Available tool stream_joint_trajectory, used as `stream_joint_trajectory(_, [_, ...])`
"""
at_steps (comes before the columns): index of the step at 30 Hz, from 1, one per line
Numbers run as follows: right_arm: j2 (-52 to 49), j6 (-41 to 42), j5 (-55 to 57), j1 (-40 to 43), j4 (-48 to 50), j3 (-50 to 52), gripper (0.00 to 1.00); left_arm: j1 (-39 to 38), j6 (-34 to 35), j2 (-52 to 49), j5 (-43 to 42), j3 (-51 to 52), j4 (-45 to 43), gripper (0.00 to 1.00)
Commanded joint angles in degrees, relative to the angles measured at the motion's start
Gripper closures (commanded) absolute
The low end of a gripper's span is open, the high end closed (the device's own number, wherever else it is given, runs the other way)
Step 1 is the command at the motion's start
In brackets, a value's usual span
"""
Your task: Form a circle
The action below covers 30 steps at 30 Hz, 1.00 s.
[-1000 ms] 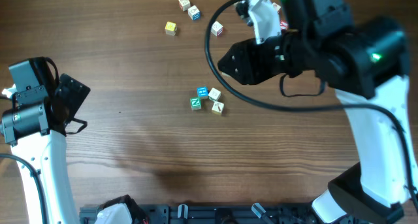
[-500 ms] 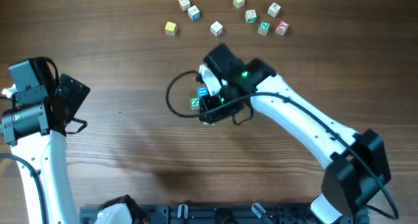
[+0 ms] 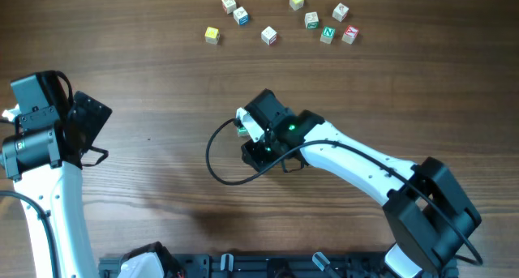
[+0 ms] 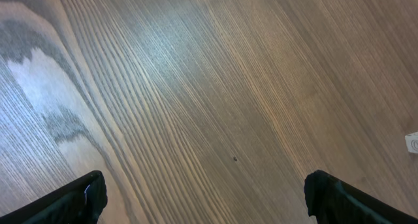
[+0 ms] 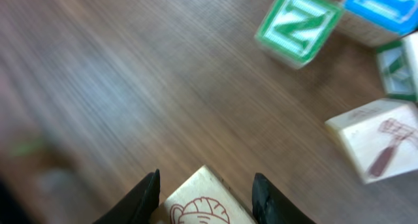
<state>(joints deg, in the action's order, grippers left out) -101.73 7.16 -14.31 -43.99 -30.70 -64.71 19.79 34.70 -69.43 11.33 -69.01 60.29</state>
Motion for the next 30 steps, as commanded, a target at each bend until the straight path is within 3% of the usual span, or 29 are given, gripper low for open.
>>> stream_joint_trajectory(1, [-0.1,-1.2,2.9,0.1,3.7,3.0,0.8,0.4,0.7,-0.1,0.7,-0.4,0.0,0.0])
stream_joint_trajectory(10, [-0.1,-1.2,2.7,0.1,5.5,3.3,0.69,0.4,0.7,-0.1,0.7,-0.4,0.0,0.0])
stream_joint_trajectory(30, [-0.3,0.3,4.5,0.0,10.2,6.9,0.66,0.4,0.7,-0.1,0.7,-0.4,0.0,0.0])
